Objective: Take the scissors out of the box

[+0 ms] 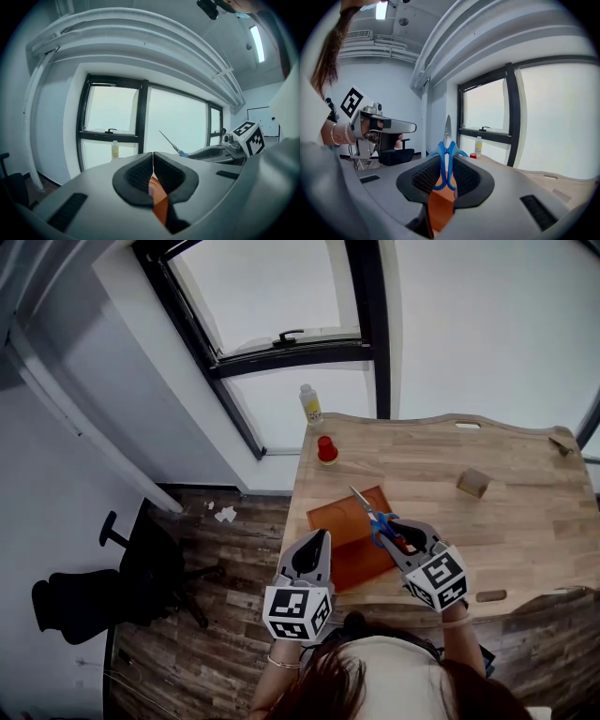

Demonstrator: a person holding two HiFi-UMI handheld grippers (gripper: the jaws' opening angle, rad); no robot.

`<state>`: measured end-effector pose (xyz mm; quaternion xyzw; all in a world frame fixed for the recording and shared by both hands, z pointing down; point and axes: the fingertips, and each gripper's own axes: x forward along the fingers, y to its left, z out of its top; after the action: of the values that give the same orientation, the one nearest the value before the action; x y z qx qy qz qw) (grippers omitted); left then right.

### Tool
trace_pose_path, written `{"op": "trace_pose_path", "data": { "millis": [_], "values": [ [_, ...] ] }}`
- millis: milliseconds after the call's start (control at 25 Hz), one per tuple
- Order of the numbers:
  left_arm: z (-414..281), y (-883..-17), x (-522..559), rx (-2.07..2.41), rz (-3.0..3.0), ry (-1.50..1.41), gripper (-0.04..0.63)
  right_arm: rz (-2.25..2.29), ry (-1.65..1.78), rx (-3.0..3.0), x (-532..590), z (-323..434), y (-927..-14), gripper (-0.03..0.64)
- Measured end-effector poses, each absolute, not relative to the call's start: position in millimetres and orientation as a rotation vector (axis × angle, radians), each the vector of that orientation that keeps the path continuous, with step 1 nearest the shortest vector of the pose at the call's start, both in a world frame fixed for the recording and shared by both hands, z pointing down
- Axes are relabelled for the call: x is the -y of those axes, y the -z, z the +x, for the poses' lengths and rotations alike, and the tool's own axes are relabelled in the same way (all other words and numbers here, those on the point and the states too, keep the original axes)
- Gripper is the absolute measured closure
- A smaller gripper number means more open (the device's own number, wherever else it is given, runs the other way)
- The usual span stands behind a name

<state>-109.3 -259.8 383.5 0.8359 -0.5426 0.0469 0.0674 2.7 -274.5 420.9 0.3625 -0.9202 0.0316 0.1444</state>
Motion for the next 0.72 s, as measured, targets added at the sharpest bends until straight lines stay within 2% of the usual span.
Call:
{"op": "trace_pose_path", "data": {
  "millis": [720],
  "values": [
    [-101.0, -377.1, 275.0, 1.636, 2.534, -0.148, 0.575, 1.105, -0.078, 2.708, 284.9, 19.2, -400.1, 0.505]
  ]
}}
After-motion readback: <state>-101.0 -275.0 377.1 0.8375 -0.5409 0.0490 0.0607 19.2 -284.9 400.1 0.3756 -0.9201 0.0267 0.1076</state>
